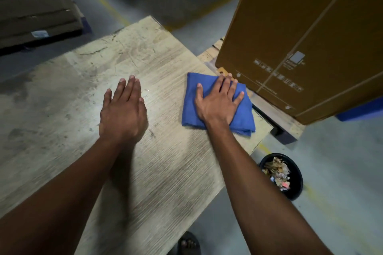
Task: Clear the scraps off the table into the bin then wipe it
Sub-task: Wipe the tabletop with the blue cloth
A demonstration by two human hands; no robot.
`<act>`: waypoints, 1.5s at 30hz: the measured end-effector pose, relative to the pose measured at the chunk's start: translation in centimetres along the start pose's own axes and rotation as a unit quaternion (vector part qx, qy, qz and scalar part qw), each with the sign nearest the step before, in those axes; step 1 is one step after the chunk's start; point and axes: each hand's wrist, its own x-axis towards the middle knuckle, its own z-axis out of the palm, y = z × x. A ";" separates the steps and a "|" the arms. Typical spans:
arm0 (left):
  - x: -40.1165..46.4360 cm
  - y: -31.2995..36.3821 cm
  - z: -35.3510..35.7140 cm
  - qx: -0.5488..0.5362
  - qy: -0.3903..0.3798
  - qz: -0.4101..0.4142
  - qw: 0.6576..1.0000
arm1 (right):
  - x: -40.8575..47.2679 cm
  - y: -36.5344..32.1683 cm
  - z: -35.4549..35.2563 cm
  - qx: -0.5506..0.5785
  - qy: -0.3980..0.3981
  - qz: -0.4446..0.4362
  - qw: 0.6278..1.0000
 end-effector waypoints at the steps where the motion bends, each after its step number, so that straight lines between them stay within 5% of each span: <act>1: 0.0 0.0 0.0 0.002 0.002 0.000 1.000 | 1.0 -0.7 0.0 -0.001 0.000 -0.006 1.000; 10: 0.1 -0.1 0.2 -0.003 0.012 0.000 1.000 | -6.7 -2.9 1.2 -0.023 -0.033 -0.172 0.984; 20: 1.0 -0.6 0.0 -0.102 0.033 -0.040 0.993 | 3.6 -14.5 2.5 -0.028 -0.032 -0.211 0.976; 27: 0.6 -1.8 -0.8 -0.361 0.190 -0.159 0.899 | -4.6 -17.3 5.1 -0.091 -0.029 -0.348 0.932; 31: -0.8 -2.3 -2.6 -0.440 0.186 -0.225 0.849 | -9.1 -17.3 5.3 -0.100 -0.022 -0.357 0.929; 33: -1.9 -2.9 -3.5 -0.430 0.186 -0.269 0.842 | -11.0 -16.9 5.4 -0.076 -0.026 -0.351 0.933; 38: -6.1 -4.6 -5.9 -0.283 0.243 -0.273 0.887 | -17.6 -15.9 6.6 -0.045 -0.020 -0.365 0.930; 41: -8.0 -4.4 -6.6 -0.300 0.256 -0.237 0.888 | -20.9 -16.0 7.3 0.013 0.002 -0.378 0.926; 43: -9.3 -4.3 -6.4 -0.321 0.253 -0.210 0.888 | -21.5 -15.8 7.1 0.185 -0.047 -0.401 0.896; 45: -11.0 -5.0 -5.7 -0.346 0.222 -0.199 0.889 | -21.2 -14.9 5.9 0.392 -0.135 -0.331 0.848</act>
